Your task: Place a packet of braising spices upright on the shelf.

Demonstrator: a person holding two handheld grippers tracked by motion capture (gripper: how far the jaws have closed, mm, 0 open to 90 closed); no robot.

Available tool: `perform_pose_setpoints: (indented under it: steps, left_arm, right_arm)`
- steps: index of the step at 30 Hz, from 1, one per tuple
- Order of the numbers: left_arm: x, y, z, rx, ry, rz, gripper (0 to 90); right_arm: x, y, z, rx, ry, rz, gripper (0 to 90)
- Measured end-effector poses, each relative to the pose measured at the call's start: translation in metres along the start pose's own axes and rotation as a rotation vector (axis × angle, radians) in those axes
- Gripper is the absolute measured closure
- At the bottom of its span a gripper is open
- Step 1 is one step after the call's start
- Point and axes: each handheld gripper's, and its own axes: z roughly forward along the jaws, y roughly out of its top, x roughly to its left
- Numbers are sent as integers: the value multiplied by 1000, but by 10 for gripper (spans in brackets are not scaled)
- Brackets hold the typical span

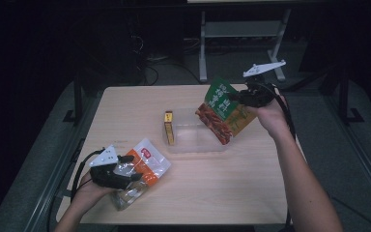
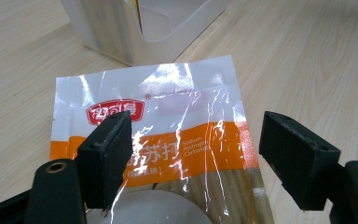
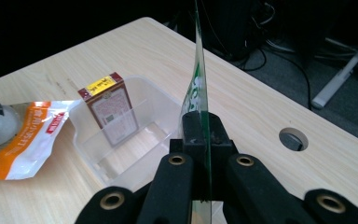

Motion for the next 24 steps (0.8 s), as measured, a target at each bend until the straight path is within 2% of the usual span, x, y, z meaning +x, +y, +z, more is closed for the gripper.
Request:
perform_pose_setpoints:
  steps: [4, 7, 12, 16, 20, 24]
  left_arm:
    - [0, 0, 0, 3, 0, 7, 247]
    - [-1, 0, 1, -4, -3, -8, 245]
    - [-1, 0, 1, 5, -6, -3, 242]
    - [-2, 0, 2, 8, -8, 4, 240]
    - [-2, 0, 3, 14, -11, 8, 238]
    - [-3, -1, 4, 15, -12, 7, 237]
  right_arm:
    - [0, 3, 5, 26, -5, 11, 900]
    - [0, 5, 10, 34, -4, 7, 900]
    - [0, 5, 20, 62, -10, 1, 899]
    - [-2, 4, 24, 57, -16, 9, 892]
    - [-4, 3, 20, 42, -19, 15, 797]
    - [-5, -5, 12, 33, -17, 18, 753]
